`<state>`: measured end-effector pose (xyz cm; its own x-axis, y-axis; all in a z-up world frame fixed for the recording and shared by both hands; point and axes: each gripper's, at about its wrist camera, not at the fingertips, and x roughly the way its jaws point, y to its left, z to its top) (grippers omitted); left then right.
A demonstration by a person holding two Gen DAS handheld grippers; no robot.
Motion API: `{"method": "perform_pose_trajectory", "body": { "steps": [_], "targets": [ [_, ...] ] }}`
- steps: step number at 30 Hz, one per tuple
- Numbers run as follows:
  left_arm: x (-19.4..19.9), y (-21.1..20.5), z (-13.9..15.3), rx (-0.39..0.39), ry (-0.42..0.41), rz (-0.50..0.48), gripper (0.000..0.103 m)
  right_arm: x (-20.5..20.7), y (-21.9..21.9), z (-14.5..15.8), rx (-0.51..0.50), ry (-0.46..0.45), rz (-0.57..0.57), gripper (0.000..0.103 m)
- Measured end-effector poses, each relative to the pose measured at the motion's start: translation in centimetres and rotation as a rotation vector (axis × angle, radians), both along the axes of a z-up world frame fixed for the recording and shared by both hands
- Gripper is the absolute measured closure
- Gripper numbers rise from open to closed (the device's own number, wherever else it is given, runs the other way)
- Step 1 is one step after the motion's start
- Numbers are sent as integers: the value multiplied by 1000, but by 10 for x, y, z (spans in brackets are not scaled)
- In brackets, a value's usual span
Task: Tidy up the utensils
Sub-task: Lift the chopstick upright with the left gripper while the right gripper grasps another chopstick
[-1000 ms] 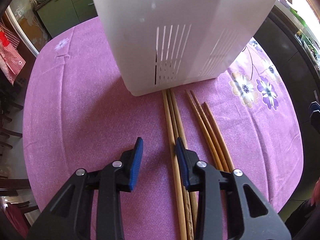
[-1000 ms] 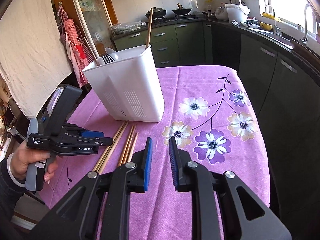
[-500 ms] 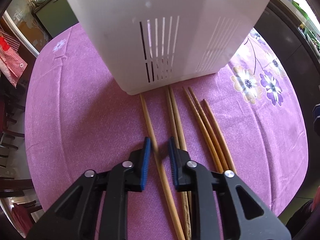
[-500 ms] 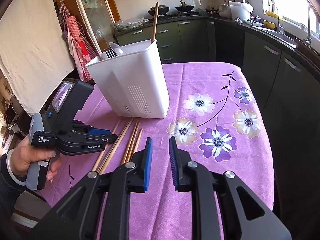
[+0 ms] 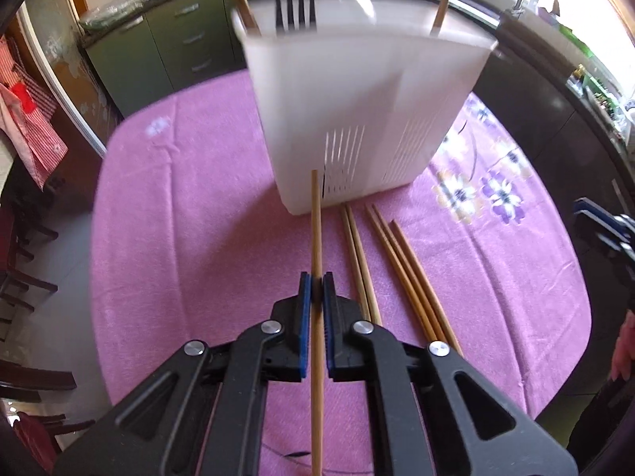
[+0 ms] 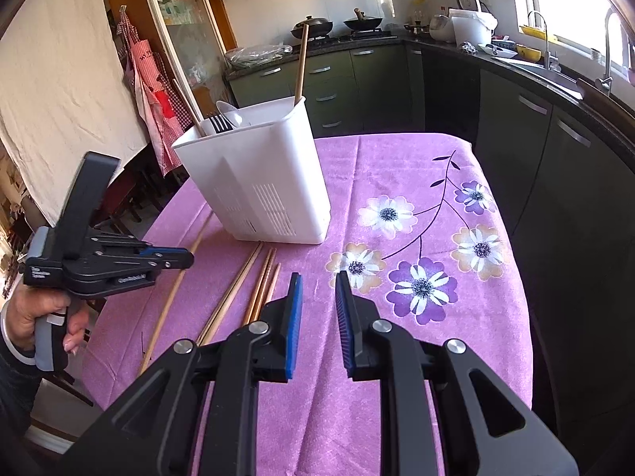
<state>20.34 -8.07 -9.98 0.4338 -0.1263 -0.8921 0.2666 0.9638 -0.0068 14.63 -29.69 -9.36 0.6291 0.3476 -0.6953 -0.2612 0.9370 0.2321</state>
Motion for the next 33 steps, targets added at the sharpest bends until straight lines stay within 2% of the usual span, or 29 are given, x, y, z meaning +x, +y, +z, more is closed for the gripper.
{"method": "perform_pose_trajectory", "body": {
  "steps": [8, 13, 18, 22, 26, 33],
  "targets": [
    [-53, 26, 66, -32, -197, -16, 97, -2, 10, 5, -15, -3, 18, 82],
    [-80, 40, 85, -41, -270, -13, 97, -1, 17, 5, -23, 4, 36, 82],
    [-97, 48, 89, -42, -297, -9, 97, 7, 31, -7, -31, 57, 69, 76],
    [-104, 55, 90, -62, -300, -11, 97, 23, 43, -27, -37, 135, 98, 75],
    [-111, 57, 90, -70, -304, -15, 97, 45, 61, -52, -91, 200, 100, 76],
    [-116, 61, 91, -78, -302, -20, 97, 72, 86, -79, -127, 291, 130, 86]
  ]
}}
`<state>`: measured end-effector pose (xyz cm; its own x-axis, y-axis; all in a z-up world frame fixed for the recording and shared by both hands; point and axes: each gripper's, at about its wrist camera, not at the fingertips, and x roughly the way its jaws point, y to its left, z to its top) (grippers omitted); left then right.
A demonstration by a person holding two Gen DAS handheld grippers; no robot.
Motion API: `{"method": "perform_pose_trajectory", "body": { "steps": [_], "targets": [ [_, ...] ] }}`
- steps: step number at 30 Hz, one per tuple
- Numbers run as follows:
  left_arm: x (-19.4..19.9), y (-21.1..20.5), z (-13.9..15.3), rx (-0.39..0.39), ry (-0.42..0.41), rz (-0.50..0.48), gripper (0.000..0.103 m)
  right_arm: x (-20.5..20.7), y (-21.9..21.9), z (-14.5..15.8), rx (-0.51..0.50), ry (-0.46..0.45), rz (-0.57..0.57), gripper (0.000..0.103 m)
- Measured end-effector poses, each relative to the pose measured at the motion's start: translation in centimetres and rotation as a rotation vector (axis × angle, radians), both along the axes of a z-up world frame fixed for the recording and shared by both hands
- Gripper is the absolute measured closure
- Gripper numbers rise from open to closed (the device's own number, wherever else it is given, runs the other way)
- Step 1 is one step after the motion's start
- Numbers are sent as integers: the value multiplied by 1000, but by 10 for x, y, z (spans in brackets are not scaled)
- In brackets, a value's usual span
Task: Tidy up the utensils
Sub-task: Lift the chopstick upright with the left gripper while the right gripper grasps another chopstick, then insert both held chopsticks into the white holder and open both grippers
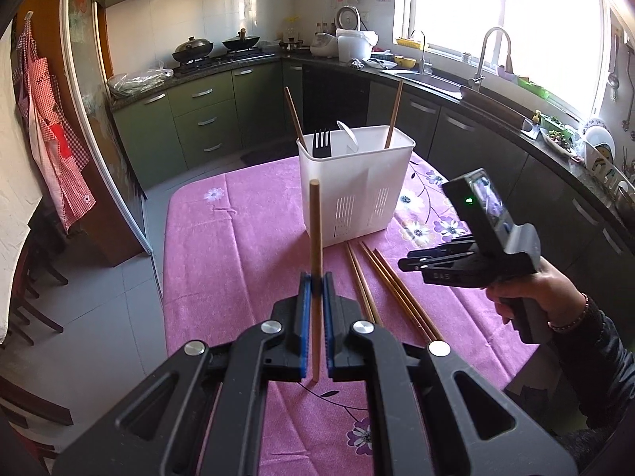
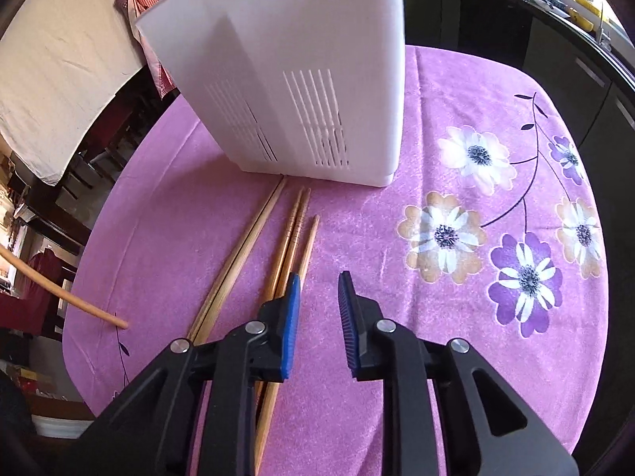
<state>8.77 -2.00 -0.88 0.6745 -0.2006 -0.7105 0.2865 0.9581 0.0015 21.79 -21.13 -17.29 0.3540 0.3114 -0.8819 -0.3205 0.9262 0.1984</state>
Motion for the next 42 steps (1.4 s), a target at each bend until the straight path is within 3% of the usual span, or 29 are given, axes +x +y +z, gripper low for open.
{"method": "perform_pose_trajectory", "body": {
  "steps": [17, 22, 26, 35, 38, 42],
  "targets": [
    [-3, 0, 0, 4, -3, -6, 97, 3, 44, -16, -142, 12, 54, 88],
    [-4, -1, 0, 8, -3, -14, 97, 5, 50, -15, -150, -31, 47, 96],
    [-4, 0, 1, 11, -2, -12, 97, -4, 37, 14, -85, -102, 28, 97],
    [-4, 0, 1, 18, -3, -20, 97, -71, -17, 133, 49, -401, -21, 97],
    [-4, 1, 1, 18, -5, -20, 97, -99, -32, 149, 60, -451, -19, 97],
    [-4, 3, 1, 10, -8, -19, 97, -119, -41, 150, 59, -453, -24, 97]
  ]
}}
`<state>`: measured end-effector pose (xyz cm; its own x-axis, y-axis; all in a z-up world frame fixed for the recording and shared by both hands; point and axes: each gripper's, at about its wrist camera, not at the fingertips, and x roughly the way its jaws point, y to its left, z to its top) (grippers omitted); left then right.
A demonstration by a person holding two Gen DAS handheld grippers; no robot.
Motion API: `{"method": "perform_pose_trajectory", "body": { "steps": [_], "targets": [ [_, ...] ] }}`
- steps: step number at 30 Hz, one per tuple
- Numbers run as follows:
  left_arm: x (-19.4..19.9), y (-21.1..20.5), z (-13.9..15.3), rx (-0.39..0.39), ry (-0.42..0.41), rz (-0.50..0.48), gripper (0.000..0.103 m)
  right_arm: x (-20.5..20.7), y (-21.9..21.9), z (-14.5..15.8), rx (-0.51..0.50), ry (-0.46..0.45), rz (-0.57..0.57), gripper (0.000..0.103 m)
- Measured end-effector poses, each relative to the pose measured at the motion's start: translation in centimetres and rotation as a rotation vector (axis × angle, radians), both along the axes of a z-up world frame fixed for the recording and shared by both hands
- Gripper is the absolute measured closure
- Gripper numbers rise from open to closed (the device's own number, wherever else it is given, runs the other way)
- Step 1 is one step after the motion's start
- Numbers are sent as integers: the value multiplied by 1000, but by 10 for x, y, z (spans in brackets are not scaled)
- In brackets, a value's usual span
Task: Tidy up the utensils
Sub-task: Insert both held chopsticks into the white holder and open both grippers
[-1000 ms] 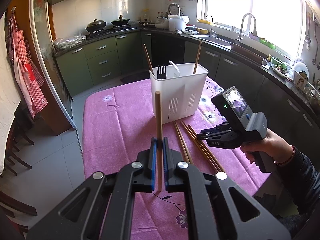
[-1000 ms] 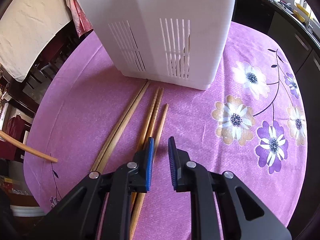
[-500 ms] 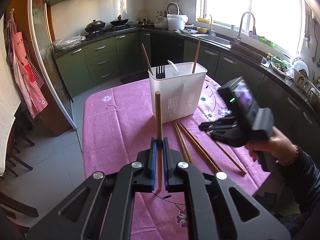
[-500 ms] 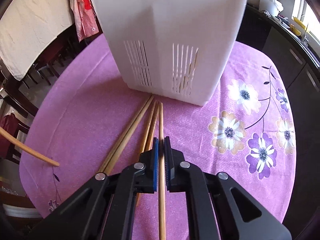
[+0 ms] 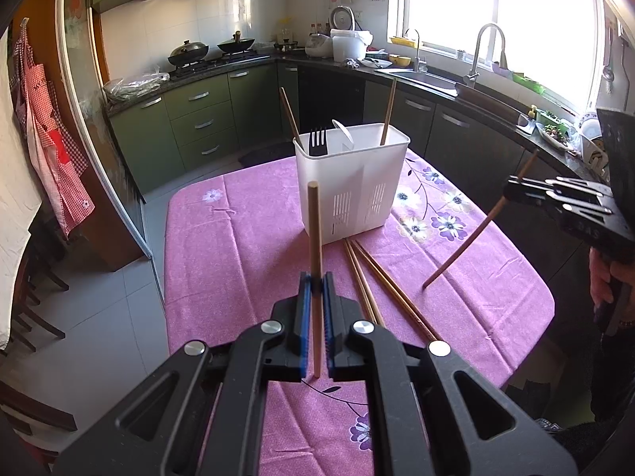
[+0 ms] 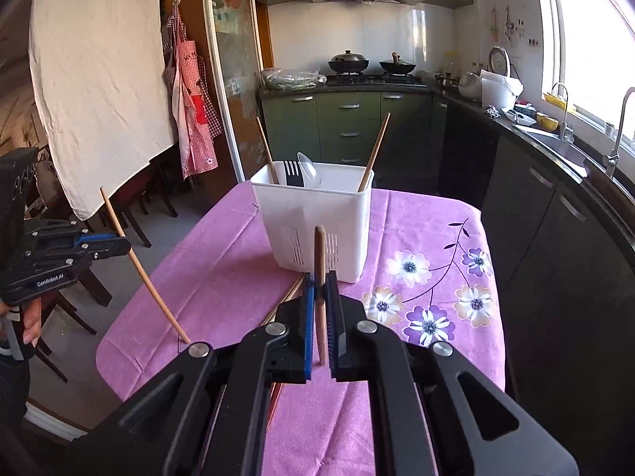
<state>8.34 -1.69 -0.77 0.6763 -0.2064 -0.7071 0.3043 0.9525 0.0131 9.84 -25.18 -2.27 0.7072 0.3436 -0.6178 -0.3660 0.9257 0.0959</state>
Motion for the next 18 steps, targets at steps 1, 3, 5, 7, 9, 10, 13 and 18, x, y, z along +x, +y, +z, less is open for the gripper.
{"method": "perform_pose_trajectory", "body": {
  "steps": [1, 3, 5, 7, 9, 10, 13, 18],
  "targets": [
    [0, 1, 0, -3, 0, 0, 97, -2, -1, 0, 0, -2, -6, 97],
    [0, 2, 0, -6, 0, 0, 97, -6, -4, -1, 11, -1, -7, 97],
    [0, 2, 0, -6, 0, 1, 97, -5, -6, -1, 15, -2, -10, 97],
    [-1, 2, 1, -5, -2, 1, 97, -3, -4, -1, 17, -1, -7, 97],
    [-1, 2, 3, -7, -8, -1, 97, -3, -3, -2, 19, 0, -4, 97],
    [-1, 2, 5, -6, -11, -4, 97, -3, -3, -2, 18, -1, -2, 97],
    [2, -3, 17, -14, -21, -23, 97, -2, -3, -3, 21, 2, 0, 97],
    [16, -15, 57, -29, -80, -58, 97, -2, -6, -5, 25, 0, 0, 97]
  ]
}}
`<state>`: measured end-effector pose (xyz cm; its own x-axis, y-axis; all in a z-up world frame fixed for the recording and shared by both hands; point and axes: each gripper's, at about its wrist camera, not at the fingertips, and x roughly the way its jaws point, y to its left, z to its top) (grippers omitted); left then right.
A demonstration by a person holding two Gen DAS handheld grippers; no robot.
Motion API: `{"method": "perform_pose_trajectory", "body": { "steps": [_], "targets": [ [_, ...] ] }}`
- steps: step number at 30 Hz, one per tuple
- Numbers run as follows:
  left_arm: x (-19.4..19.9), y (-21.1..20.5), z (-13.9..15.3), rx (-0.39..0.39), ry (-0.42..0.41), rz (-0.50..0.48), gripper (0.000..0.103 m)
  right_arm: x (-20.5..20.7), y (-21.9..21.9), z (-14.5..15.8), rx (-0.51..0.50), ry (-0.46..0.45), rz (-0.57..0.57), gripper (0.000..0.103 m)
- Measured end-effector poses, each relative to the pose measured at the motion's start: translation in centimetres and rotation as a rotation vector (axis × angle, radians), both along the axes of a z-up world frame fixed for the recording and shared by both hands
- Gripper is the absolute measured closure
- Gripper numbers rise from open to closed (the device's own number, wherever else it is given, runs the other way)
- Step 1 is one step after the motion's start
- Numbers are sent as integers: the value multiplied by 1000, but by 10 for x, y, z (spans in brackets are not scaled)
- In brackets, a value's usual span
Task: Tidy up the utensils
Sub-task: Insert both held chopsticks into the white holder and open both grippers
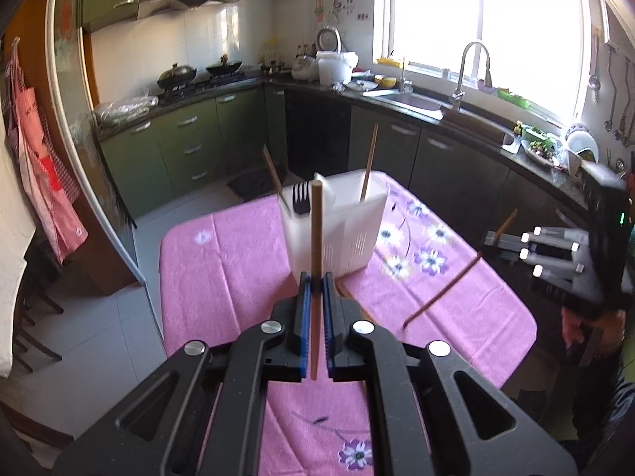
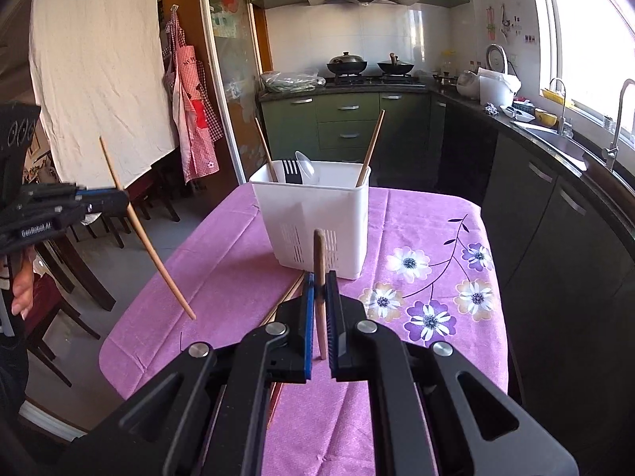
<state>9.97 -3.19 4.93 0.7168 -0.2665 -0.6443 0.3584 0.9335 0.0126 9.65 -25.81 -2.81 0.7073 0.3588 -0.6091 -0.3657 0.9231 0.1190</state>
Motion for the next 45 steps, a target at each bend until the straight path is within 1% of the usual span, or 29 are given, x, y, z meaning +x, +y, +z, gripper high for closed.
{"method": "perform_pose_trajectory", "body": {
  "steps": [3, 8, 10, 12, 15, 17, 19, 24, 26, 29, 31, 33, 34, 35, 38, 40, 42, 45],
  "targets": [
    [16, -9, 33, -9, -63, 0, 97, -1, -1, 0, 4, 1, 2, 97],
    [44, -24, 85, -52, -179, 7, 97, -1, -6, 0, 13, 3, 10, 97],
    [58, -31, 98, -62, -217, 21, 97, 0, -8, 1, 14, 4, 10, 97],
    [74, -38, 101, -70, -220, 29, 97, -1, -9, 1, 17, 6, 12, 97],
    [102, -47, 90, -70, -203, 48, 97, -2, -10, 2, 20, 5, 18, 97],
    [118, -53, 77, -57, -192, 62, 97, -3, -10, 2, 20, 6, 21, 97],
    [133, -57, 62, -46, -162, 74, 97, -3, -10, 3, 18, 7, 23, 97],
    [145, -58, 23, -19, -78, 76, 97, -1, -12, 3, 21, 11, 21, 97],
    [146, -56, 8, -3, -43, 72, 92, 1, -12, 4, 22, 14, 21, 97],
    [142, -50, -2, -3, -14, 67, 86, 4, -10, 8, 24, 15, 24, 97],
    [132, -42, 0, -21, -24, 63, 84, 7, -11, 15, 35, 6, 27, 97],
    [113, -33, 9, -43, -60, 62, 77, 14, -12, 31, 52, -14, 31, 97],
    [103, -29, 12, -47, -76, 63, 68, 17, -12, 40, 58, -29, 30, 97],
    [91, -26, 16, -47, -95, 64, 64, 21, -13, 52, 66, -49, 29, 97],
    [56, -19, 19, -29, -139, 51, 64, 38, -14, 91, 118, -102, 30, 97],
    [37, -15, 18, -19, -151, 46, 64, 52, -14, 115, 148, -139, 25, 97],
    [21, -12, 12, -16, -143, 36, 64, 69, -11, 136, 174, -173, 14, 97],
    [5, -7, 1, -7, -113, 28, 64, 97, -6, 155, 193, -204, -26, 97]
  ]
}}
